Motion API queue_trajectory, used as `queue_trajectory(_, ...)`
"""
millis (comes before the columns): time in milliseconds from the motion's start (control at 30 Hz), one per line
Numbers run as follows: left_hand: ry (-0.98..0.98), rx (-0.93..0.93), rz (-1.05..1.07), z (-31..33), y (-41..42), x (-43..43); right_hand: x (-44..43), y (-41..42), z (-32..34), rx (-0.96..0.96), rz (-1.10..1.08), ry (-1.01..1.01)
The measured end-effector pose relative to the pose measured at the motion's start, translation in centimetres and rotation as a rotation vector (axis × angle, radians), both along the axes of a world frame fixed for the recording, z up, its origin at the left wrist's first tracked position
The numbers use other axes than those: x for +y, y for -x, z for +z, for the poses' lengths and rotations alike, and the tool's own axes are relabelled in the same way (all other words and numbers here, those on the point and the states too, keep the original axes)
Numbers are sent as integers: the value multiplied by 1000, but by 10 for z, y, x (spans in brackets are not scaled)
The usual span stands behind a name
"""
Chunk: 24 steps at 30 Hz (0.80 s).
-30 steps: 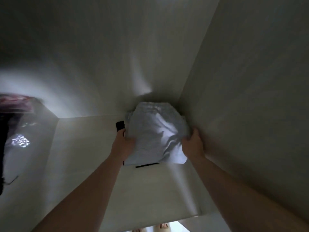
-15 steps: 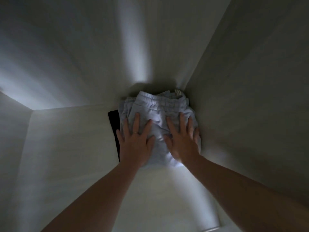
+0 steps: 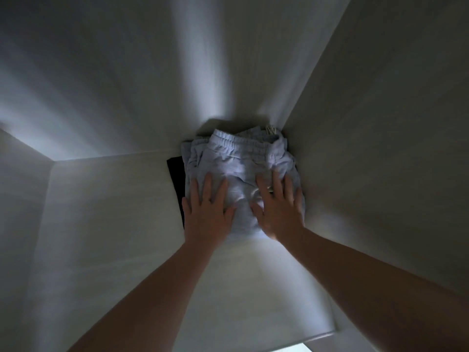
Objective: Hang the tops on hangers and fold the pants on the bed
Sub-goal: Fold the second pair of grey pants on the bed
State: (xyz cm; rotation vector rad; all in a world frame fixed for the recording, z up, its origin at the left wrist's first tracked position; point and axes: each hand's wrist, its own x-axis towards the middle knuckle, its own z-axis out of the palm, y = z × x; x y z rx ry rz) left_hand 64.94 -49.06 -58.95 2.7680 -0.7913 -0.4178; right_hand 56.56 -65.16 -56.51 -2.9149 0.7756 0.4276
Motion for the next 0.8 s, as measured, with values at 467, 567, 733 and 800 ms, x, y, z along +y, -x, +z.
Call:
queue_trajectory(467, -237, 431, 52, 51, 184, 105, 97, 149, 46, 239, -50, -205)
queue_trajectory(567, -187, 438, 91, 74, 215, 118, 118, 187, 63, 253, -63, -217)
queue_trajectory(733, -160, 415, 142, 105, 250, 150, 140, 233, 89, 270, -45, -210)
queue_trajectory(800, -146, 378, 150, 119, 263, 160, 140, 244, 98, 245, -4, -216)
